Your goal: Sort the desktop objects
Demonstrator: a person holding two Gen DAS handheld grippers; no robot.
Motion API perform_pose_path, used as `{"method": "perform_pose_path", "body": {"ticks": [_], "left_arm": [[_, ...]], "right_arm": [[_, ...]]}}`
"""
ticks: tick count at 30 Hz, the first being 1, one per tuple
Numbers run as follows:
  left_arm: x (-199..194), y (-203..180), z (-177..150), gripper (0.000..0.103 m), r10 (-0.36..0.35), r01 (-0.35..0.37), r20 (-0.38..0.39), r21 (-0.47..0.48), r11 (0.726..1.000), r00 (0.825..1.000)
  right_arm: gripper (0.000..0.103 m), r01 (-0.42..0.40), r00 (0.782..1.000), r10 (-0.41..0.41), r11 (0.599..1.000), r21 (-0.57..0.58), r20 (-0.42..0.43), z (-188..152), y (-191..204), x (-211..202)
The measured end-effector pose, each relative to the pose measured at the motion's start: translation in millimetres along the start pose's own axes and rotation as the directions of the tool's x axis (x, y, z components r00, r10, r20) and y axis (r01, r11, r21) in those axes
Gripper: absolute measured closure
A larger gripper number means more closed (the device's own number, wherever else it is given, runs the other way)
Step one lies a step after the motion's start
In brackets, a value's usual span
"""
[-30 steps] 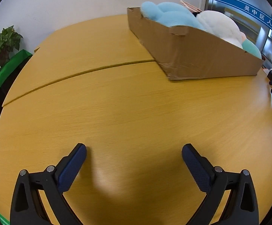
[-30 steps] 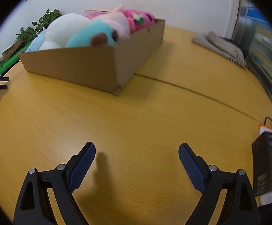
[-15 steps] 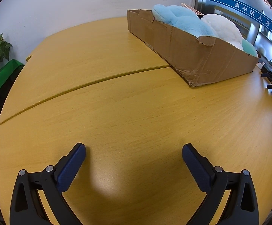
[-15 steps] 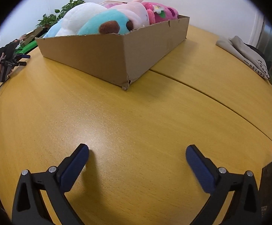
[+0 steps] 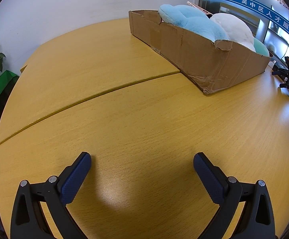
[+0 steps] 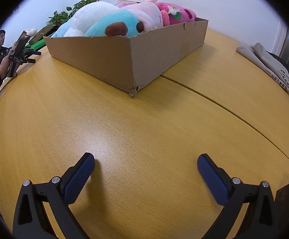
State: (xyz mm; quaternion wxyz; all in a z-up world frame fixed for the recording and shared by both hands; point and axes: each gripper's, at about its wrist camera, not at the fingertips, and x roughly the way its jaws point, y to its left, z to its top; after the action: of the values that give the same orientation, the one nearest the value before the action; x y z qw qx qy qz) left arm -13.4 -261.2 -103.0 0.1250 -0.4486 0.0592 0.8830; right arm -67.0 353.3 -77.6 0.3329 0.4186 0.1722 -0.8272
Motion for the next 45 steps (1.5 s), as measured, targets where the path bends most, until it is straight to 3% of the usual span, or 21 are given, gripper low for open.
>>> {"method": "perform_pose_path", "body": {"ticks": [4, 45], "left_arm": [[8, 4, 12, 0.0, -0.003, 0.003, -0.001, -0.005, 1.0, 1.0], [7, 8, 7, 0.0, -0.006, 0.006, -0.001, -0.01, 1.0, 1.0]], "right_arm": [[0.0, 0.002, 1.0, -0.002, 1.0, 0.0, -0.001, 0, 1, 2], [0.0, 0.009, 1.0, -0.009, 1.0, -0.003, -0.009, 6, 4, 3]]}}
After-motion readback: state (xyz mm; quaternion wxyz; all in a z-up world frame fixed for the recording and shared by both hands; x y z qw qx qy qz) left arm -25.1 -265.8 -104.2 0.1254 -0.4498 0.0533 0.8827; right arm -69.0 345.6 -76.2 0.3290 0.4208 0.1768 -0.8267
